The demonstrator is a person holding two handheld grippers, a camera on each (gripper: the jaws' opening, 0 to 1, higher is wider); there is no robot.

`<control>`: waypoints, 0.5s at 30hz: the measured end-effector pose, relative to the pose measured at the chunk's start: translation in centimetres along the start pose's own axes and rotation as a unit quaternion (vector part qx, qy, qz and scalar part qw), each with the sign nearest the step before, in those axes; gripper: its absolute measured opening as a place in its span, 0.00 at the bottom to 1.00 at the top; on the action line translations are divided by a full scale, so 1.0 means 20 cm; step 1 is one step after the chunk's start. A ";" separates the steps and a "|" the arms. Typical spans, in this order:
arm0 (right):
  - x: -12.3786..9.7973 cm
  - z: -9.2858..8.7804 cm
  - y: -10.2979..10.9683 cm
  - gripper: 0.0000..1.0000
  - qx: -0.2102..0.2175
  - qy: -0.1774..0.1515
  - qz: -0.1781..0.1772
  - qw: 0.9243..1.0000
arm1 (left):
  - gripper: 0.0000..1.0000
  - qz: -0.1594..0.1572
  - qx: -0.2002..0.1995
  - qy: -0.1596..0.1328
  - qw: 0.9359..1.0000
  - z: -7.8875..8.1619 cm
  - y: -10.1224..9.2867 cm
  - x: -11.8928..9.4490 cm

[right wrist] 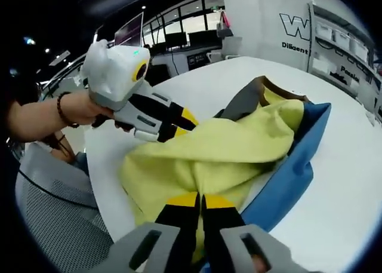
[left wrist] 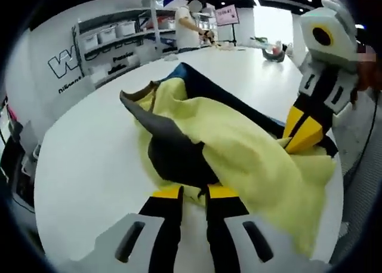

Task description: Fold the garment on the visible template until the final outline fits inside the template.

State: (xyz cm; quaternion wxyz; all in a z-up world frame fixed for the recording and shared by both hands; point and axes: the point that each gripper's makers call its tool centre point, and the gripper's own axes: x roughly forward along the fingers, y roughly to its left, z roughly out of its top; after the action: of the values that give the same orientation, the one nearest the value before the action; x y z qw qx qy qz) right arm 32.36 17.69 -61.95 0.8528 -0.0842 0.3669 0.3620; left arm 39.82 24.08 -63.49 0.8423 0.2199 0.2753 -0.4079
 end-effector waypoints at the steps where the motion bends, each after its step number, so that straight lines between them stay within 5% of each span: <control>1: 0.00 0.00 0.00 0.00 0.000 0.000 0.000 1.000 | 0.06 0.000 0.004 0.003 1.000 0.00 0.00 0.01; 5: -0.01 0.00 -0.01 0.00 0.007 -0.002 0.002 1.000 | 0.00 0.013 0.011 0.010 1.000 -0.02 0.02 0.03; 15: -0.03 -0.09 -0.07 0.00 0.082 0.011 -0.010 0.996 | 0.00 0.030 -0.066 -0.049 0.996 0.04 0.07 -0.07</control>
State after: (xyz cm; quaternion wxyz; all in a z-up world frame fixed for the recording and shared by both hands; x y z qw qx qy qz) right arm 31.95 15.61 -63.07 0.8563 -0.0216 0.4043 0.3207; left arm 40.53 25.19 -61.77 0.8793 0.1523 0.2535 -0.3734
